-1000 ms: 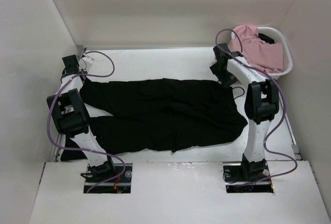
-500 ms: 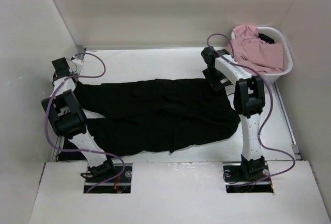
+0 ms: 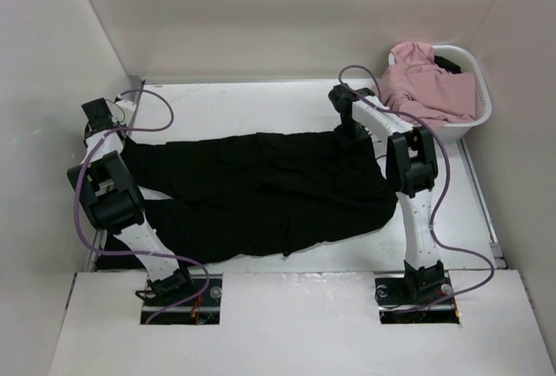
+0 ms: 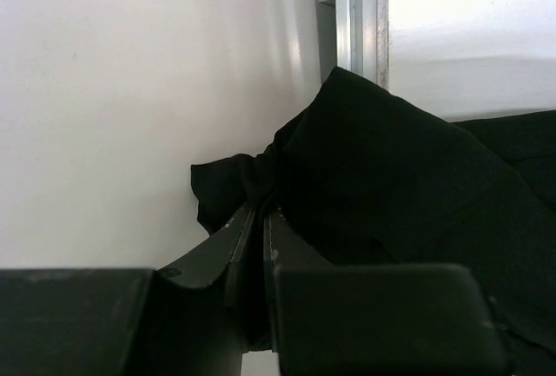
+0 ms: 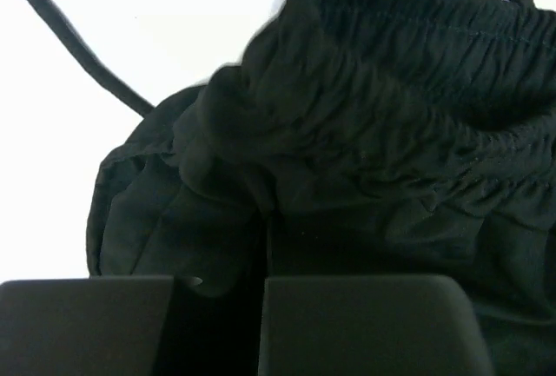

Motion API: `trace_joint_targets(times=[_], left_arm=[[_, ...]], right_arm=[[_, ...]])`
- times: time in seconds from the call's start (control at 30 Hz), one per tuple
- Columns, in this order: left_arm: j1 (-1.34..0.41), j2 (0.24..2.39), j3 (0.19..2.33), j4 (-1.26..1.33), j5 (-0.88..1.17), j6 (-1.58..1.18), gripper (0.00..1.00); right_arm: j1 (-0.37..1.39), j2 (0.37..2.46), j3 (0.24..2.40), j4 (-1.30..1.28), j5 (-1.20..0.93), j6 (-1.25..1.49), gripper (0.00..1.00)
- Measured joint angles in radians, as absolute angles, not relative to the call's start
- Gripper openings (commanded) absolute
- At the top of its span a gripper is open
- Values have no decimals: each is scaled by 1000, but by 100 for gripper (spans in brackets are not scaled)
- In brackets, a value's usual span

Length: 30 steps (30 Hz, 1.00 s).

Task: Fold and stack the trousers
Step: Fold the trousers

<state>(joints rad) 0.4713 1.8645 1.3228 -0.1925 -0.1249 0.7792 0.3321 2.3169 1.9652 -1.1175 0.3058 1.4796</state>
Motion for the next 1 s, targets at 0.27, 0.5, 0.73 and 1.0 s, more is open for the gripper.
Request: trace_joint_targets(times=[0.27,0.5,0.73,1.0], left_arm=[[470,1869,1415,-211,-76,810,4],[421,1802,1516,-195,-38,855,4],[407,1441,1258,-163,-10,957,5],[421,879,670,-355,-3,1133,3]], right_arm=[[314,2215,1922,-941,398,1232,0],[322,1670,1510,-625,505,1022,0],[314,1238,1007,-279,456,936,28],[369,920,518,-295,354,1129,97]])
